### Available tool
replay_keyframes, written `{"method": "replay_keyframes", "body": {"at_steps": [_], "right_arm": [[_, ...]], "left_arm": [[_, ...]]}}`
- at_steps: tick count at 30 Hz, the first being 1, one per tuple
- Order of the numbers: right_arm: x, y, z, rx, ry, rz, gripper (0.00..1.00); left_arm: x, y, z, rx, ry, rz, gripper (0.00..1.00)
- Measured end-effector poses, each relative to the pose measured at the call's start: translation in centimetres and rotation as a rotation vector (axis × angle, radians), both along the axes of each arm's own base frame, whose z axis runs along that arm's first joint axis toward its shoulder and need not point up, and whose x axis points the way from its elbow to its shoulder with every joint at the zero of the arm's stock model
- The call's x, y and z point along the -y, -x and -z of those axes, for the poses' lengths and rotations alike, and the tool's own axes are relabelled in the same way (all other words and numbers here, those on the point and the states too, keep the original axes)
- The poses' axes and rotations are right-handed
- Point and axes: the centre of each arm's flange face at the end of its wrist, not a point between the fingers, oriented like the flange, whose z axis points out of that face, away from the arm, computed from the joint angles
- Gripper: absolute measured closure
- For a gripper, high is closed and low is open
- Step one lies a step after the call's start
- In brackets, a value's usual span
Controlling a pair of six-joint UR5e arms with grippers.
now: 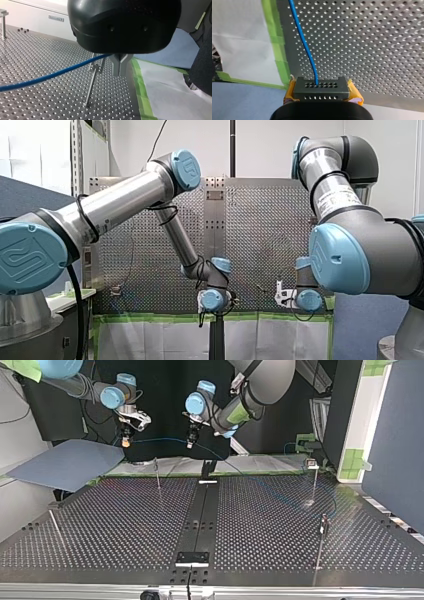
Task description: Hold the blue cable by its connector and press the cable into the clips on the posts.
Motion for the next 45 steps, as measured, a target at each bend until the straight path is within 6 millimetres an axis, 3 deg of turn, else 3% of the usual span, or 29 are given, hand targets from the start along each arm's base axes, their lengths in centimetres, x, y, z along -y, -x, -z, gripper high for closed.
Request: {"method": "replay_keyframes", "body": {"at_steps": [4,11,20,28,37,45], "right_arm": [[0.4,0.3,0.9,-0.003,-0.003,-0.005,1.00],[2.9,1.5,0.5,0.029,0.020,-0.001,1.00],[5.1,5.0,0.3,0.057,0.015,0.007,1.00],[7.0,7.2,-0.2,0.074,0.033,-0.008,1.00],[8.4,7.6,-0.7,0.083,0.037,-0.009,1.00],[9.5,7.7,-1.1,0.084,0.039,-0.005,1.00]], "left_arm": [[1.1,-0.6,0.2,0.017,0.013,-0.011,1.00],[2.0,-1.2,0.0,0.030,0.025,-0.008,1.00],[3.6,-0.9,2.5,0.004,-0.030,0.012,1.00],[6.0,-1.2,1.2,0.028,-0.007,0.020,1.00],[7.6,-2.1,-0.2,0.053,0.016,0.017,1.00],[8.0,-2.8,-0.2,0.057,0.024,0.026,1.00]]}}
